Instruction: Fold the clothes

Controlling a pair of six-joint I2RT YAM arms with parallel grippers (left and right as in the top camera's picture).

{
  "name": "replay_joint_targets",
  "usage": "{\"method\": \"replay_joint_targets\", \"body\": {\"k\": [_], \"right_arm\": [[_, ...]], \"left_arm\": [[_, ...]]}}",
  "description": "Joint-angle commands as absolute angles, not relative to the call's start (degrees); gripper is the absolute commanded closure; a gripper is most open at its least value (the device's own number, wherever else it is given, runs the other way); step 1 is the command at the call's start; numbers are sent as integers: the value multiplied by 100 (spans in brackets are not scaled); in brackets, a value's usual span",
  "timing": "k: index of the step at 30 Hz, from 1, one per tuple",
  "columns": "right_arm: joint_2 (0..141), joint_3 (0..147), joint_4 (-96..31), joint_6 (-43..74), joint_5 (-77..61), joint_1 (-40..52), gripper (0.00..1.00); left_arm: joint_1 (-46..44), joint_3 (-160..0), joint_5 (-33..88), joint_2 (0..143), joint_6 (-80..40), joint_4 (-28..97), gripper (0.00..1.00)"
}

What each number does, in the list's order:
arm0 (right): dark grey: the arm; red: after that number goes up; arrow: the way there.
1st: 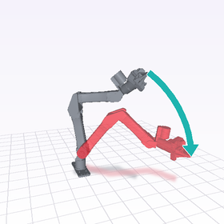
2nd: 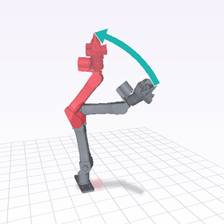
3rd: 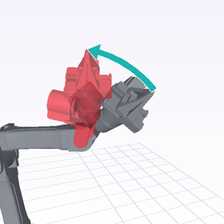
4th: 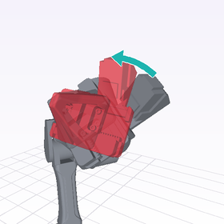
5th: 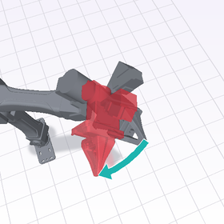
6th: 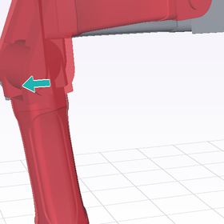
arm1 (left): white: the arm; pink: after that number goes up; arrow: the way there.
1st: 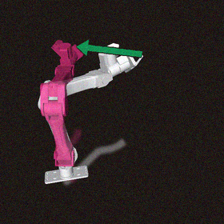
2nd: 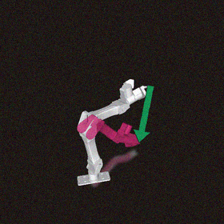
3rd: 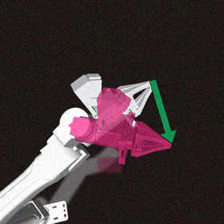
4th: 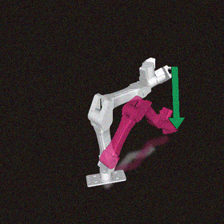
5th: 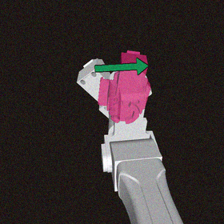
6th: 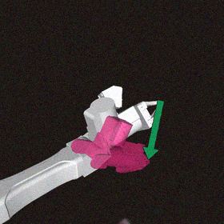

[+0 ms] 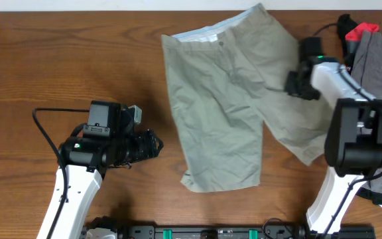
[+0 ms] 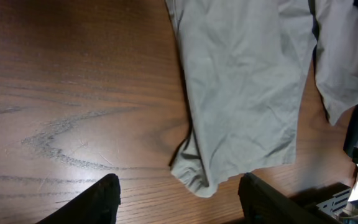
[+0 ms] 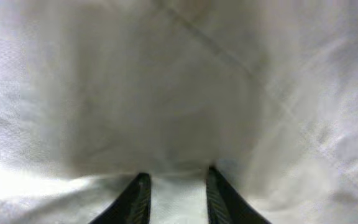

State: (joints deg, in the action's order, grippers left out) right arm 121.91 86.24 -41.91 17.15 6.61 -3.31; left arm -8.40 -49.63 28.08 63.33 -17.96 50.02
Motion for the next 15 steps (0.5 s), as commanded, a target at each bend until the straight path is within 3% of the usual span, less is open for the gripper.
{"method": "replay_joint_targets", "body": {"k": [1,7,15], "right_arm": [[12145,9323,-4665,1100,-869,-449,68],[11472,9821,-5507,718,-3240,-392,64],[11166,9682,-6525,676,-2554,1098,64]], "left_arm": [[-843,-5065,2753,6359,-1562,4995,32],[-843,-5105,2408,6359,-1479,4757,25],[-703,-5776,2132,6359,-1463,4532,24]]}}
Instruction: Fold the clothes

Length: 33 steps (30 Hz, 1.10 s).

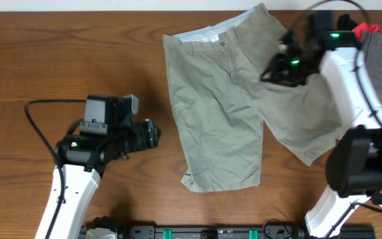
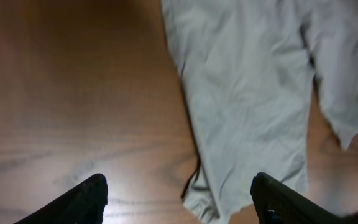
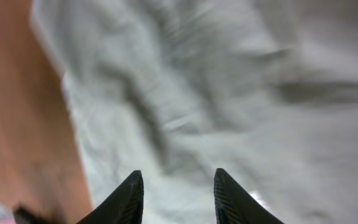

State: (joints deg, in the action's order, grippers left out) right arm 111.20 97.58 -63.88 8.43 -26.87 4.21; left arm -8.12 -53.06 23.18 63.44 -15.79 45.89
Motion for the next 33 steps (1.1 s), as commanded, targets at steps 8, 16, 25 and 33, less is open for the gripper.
{"method": "replay_joint_targets", "body": {"k": [8,16,25,33], "right_arm": [[11179,8613,-6427,331,-1616,3109,57],[11179,7719,-6060,854,-1337,3966,57],[11179,6359,-5214,1389,-1170,4014,86],[11177,5629,-5937,3273,276,3385,99]], "left_arm": [[-161,-6930,1931,6359,-1247,4930,24],[327,-7382,1767,6357,-1072,5179,24],[357,-7382,1767,6359,-1072,5159,24],[357,-7382,1767,6359,-1009,5151,23]]}}
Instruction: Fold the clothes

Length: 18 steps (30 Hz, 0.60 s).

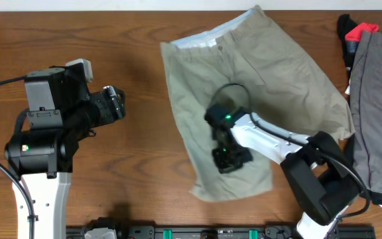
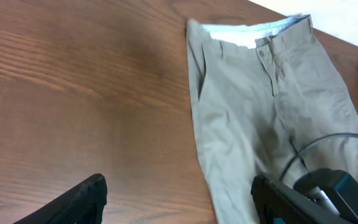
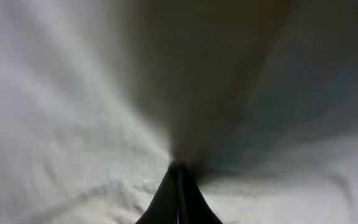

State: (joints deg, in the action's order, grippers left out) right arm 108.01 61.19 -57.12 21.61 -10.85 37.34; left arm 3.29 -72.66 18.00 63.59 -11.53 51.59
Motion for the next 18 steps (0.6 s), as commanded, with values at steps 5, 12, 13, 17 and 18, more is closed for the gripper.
{"method": "replay_joint_targets", "body": {"k": [5,12,13,17,18], "right_arm": [[11048,5638,-6110,3315,388,2777,99],[10005,5784,-5422,2215,-770,2453,92],[9730,5789,-5199,2069,-1037,2453,87],[8482,5813,-4462,1973,-1669,2453,24],[8224,5813,-4364,2023,-1678,2453,21]], "left_arm": [[357,-7380,1767,6366,-1007,5137,23],[263,-7345,2246,6919,-556,5199,23],[217,-7345,2386,7089,-443,5168,23],[-69,-7345,2753,8003,-257,4751,23],[-167,-7345,2801,8300,-235,4539,23]]}}
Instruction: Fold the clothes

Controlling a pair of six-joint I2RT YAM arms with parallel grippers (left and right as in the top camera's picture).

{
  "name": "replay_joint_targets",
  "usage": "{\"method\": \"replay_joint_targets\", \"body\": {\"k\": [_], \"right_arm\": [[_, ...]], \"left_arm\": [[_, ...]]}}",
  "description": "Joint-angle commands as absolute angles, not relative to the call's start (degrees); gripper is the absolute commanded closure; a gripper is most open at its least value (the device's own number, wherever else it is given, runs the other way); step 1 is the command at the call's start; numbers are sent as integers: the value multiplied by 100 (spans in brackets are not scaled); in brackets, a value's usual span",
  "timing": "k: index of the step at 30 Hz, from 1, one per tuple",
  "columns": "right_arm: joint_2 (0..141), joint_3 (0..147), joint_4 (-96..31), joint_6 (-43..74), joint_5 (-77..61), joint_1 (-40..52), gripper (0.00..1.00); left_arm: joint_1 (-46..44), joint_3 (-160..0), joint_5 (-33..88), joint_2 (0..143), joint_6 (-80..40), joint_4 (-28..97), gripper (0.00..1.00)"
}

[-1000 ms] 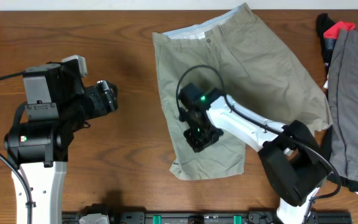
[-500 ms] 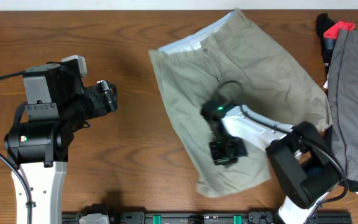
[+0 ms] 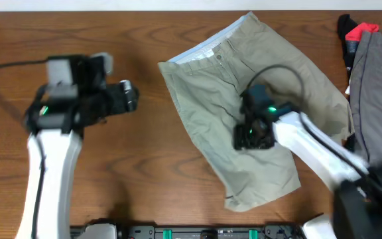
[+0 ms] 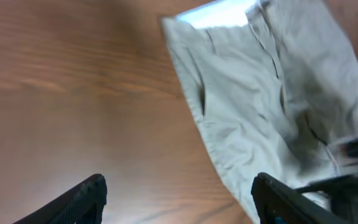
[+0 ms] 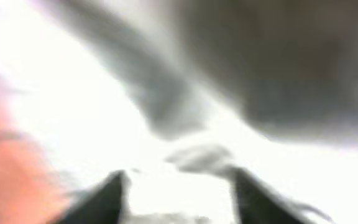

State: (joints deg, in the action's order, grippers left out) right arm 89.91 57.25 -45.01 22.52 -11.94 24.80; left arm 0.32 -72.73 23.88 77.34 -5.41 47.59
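The khaki shorts (image 3: 211,79) lie folded leg over leg on the wooden table (image 3: 111,166), waistband at the back, hems toward the front right. My right gripper (image 3: 252,136) hangs over the middle of the shorts. In its own blurred view the right gripper (image 5: 179,180) is open, with pale cloth right below it. Over bare wood, left of the shorts, is my left gripper (image 3: 130,96). The left wrist view shows the left gripper (image 4: 179,199) wide open and empty, the shorts (image 4: 247,93) to its upper right.
A grey garment (image 3: 380,99) lies along the right edge of the table. A red and black item (image 3: 357,30) sits at the back right corner. A black rail (image 3: 211,233) runs along the front edge.
My right gripper was shut on the cloth near the shorts' front hem; now it is open and farther back and right. The shorts have turned, hems swung right. My left gripper is a little farther right.
The shorts lay flat with both legs spread, my right gripper open at the right leg. Later the right leg lay over the left, with my right gripper shut on the cloth near the hems. Now that gripper is open. My left gripper stayed open and empty, moving back.
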Motion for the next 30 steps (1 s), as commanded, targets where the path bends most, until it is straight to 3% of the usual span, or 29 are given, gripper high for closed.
{"method": "replay_joint_targets", "body": {"k": [1,5,10,17,26,30], "right_arm": [[7968,5813,-4294,2080,-1673,2449,21],[7314,5813,-4362,2185,-1540,2410,21],[7135,5813,-4602,2228,-1549,2405,27],[7135,5813,-4722,2359,-1544,2405,31],[7135,5813,-4685,2528,-1522,2390,34],[7135,5813,-4694,2528,-1525,2392,35]], "left_arm": [[-259,-7347,2812,8578,-237,4307,23],[-602,-7347,2805,9574,-235,3328,23],[-788,-7347,2788,10630,-287,2034,23],[-834,-7347,2790,11513,-478,1094,25],[-1076,-7347,2633,11970,-480,714,53],[-1114,-7347,2329,11987,-478,753,71]]}}
